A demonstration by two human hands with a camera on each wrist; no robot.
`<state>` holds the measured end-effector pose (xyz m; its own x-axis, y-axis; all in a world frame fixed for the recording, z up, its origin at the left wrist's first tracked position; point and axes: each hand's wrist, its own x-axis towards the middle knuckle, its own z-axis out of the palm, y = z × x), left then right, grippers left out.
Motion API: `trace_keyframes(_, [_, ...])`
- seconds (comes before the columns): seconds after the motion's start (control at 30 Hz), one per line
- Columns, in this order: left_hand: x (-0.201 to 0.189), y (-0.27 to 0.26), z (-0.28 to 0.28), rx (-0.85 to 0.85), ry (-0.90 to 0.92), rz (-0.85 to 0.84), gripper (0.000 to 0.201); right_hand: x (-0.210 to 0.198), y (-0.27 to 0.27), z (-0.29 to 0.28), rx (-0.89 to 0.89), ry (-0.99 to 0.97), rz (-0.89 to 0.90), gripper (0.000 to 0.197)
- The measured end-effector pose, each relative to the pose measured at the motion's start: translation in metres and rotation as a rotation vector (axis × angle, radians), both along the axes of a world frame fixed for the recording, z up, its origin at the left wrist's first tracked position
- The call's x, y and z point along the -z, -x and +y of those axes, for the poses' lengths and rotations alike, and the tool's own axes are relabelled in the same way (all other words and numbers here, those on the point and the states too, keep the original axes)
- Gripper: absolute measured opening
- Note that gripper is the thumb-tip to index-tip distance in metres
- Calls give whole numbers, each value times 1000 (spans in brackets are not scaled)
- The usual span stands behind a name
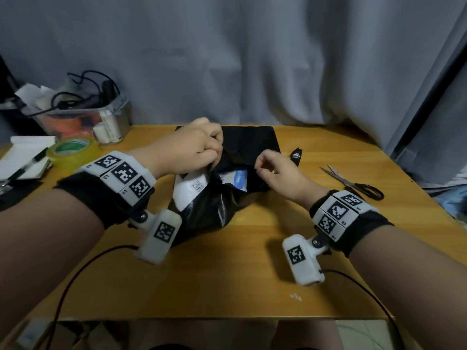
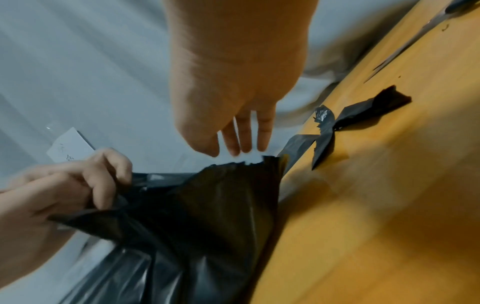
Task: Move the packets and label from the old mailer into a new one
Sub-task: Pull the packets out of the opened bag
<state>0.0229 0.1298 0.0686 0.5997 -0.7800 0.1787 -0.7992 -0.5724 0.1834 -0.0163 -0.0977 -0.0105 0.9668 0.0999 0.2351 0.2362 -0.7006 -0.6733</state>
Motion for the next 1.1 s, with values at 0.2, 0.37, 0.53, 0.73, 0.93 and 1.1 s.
trace_keyframes(0.2, [38,-2,7,-250,-245,47,54,17,11,19,-19,351,300,41])
trace_keyframes(0.37, [70,11,14,-369,-423,140,48,19,11,32,133,279,329,40])
trace_keyframes(0.53, [84,9,12,-442,-296,217,98,15,5,52,319,-137,498,26])
trace_keyframes(0.73, [97,6,21,-480,-124,303,102,11,-7,71,404,-518,581,32])
trace_keyframes(0.93, [103,10,29,-516,189,238,70,18,-22,95,482,-278,329,27])
trace_keyframes(1.1, [94,2,31,-610,205,203,60,-6,-13,110,293,126,-37,13])
